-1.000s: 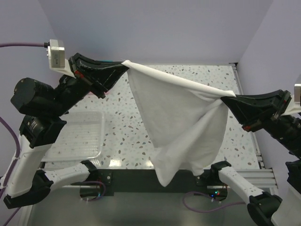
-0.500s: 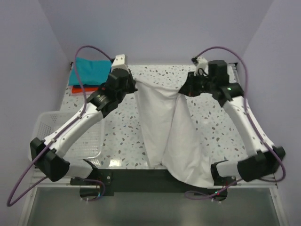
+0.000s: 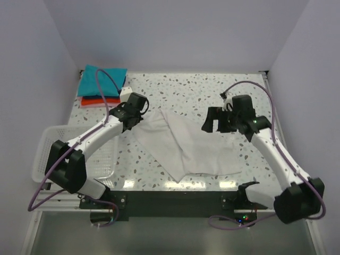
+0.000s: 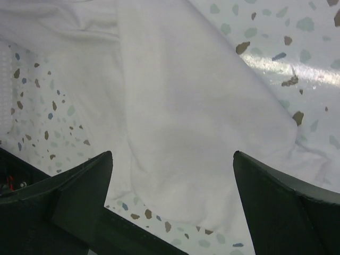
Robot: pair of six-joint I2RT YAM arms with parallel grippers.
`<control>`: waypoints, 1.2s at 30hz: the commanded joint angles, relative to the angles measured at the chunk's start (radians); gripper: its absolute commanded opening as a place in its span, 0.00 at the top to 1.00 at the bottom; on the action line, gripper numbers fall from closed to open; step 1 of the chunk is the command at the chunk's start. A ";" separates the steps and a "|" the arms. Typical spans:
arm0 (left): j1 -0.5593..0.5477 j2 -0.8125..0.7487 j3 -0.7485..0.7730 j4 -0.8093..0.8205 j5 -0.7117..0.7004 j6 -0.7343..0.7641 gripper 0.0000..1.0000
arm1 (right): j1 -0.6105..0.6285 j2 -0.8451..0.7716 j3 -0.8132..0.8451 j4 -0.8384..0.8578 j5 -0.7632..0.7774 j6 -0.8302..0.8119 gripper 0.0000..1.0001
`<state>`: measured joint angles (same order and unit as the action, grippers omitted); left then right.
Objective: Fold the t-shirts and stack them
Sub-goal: Flatten the tshirt out
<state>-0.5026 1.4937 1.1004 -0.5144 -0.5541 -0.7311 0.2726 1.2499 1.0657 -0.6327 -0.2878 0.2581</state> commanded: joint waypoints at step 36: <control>0.010 -0.102 -0.128 0.062 0.022 -0.013 1.00 | 0.697 0.222 -0.168 0.258 0.693 0.287 0.30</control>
<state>-0.4976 1.4071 0.9726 -0.4877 -0.5266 -0.7403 0.9668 1.4380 0.8547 -0.4763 0.3183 0.5320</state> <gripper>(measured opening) 0.019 0.718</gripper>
